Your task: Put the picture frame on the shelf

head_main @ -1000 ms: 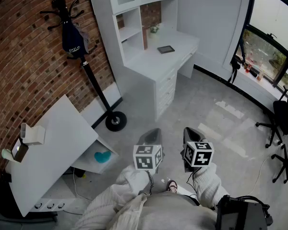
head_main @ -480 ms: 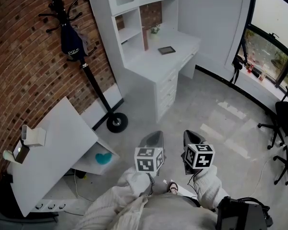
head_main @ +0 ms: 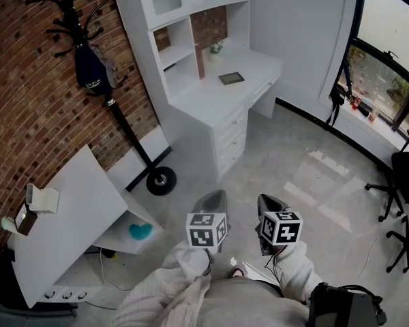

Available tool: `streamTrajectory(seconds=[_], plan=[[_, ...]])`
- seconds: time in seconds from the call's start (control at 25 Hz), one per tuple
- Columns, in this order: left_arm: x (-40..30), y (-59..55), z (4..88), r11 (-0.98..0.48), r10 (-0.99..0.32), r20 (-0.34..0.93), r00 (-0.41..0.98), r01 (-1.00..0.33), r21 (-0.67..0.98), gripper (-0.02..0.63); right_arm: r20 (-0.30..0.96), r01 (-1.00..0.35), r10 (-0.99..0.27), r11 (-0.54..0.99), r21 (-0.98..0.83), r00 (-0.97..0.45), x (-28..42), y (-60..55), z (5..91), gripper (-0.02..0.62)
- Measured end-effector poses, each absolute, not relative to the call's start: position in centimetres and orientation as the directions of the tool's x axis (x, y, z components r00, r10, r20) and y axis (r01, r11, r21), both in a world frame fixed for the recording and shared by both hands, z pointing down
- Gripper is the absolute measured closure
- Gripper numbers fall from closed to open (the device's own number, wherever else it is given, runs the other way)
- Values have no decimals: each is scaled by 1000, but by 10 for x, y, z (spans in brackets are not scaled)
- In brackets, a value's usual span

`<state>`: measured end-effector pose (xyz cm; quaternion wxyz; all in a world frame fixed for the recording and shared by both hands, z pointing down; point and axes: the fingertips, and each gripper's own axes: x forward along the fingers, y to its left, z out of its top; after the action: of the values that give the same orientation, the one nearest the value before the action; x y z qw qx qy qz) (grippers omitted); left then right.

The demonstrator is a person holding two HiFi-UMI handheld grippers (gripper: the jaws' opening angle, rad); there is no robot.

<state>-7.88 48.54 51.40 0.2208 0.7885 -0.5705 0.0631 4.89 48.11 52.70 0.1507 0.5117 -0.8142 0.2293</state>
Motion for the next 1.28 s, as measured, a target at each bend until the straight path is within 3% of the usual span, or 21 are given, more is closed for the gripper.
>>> streamTrajectory(seconds=[0.76,1.28], plan=[[-30,426,535,-227,-861,398,316,-940,255,598,527,-927,-763,325,-188,-375,119,417,558,571],[-7,302,535,-293,-847,377,375,-921,258,598,518,-943,-788,286,-168,-331,130,310,556,571]])
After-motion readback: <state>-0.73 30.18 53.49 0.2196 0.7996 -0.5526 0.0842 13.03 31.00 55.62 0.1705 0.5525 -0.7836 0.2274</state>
